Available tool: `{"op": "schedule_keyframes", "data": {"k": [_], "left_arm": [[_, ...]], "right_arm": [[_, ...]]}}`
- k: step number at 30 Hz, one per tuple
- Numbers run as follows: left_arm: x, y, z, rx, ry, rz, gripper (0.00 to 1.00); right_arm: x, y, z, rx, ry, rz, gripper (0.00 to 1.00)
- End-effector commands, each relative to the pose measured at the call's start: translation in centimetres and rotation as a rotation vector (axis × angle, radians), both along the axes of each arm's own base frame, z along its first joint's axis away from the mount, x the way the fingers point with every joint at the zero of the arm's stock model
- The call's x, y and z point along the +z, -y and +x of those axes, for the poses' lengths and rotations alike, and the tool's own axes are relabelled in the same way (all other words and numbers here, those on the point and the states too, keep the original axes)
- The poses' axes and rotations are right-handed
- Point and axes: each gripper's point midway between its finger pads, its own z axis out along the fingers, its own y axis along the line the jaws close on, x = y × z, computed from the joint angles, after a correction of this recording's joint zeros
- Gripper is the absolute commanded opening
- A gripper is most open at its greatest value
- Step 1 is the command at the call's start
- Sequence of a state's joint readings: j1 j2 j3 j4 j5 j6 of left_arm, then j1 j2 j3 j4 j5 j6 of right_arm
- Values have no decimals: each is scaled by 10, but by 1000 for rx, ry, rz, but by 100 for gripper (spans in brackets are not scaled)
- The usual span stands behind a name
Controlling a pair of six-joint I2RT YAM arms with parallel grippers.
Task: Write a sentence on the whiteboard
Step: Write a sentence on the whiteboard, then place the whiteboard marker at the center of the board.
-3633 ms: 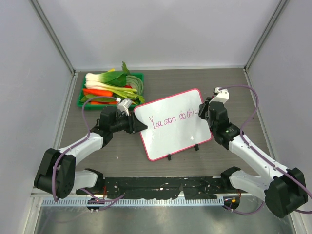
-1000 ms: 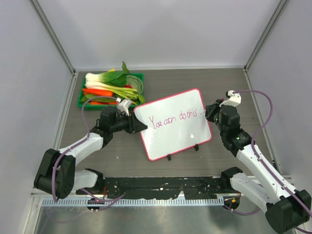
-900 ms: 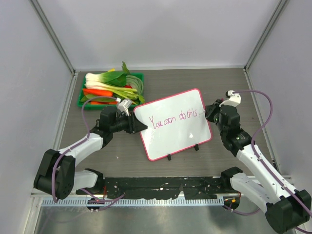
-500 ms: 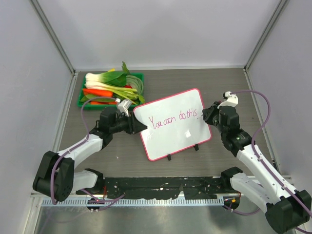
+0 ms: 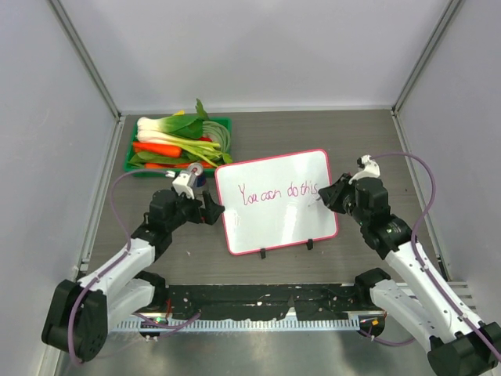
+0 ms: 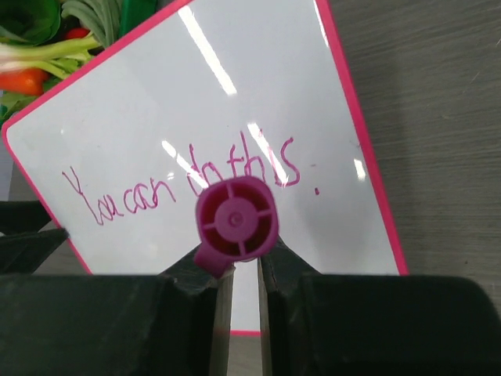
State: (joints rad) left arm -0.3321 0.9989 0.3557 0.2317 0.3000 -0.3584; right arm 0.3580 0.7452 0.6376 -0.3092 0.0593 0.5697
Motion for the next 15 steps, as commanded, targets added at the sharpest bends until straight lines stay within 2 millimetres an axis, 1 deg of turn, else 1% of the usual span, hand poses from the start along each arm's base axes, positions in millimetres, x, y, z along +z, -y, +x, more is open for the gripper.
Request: {"op": "schedule_keyframes", "data": {"k": [1,6,9,10,11,12,13,14,15], "left_arm": [[14,-18,8,96,99,24,100],[16,-22,8,122,109,21,100],[15,-21,8,116,98,22,100],[14,-20,9,115,93,23,100],[14,-20,9,113,90,24,100],[13,-20,10,113,86,25,100],[13,-18,9,107,84,25,100],[12,-19,10,109,81,25,100],[11,-18,10,106,78,26,100]], "right_arm": [[-9,-19,-25,88,-101,105,1],[-17,-28,-50,143,-195,169,1],[-20,-35,-63,158,-251,237,1],[-28,-38,-68,170,-284,258,1],[-27,-40,-71,167,-291,286,0],[-37,-42,-77,172,-324,303,1],[-38,-43,-80,165,-337,332,1],[-50,-44,-87,168,-374,343,1],[-51,-46,-90,161,-391,373,1]]}}
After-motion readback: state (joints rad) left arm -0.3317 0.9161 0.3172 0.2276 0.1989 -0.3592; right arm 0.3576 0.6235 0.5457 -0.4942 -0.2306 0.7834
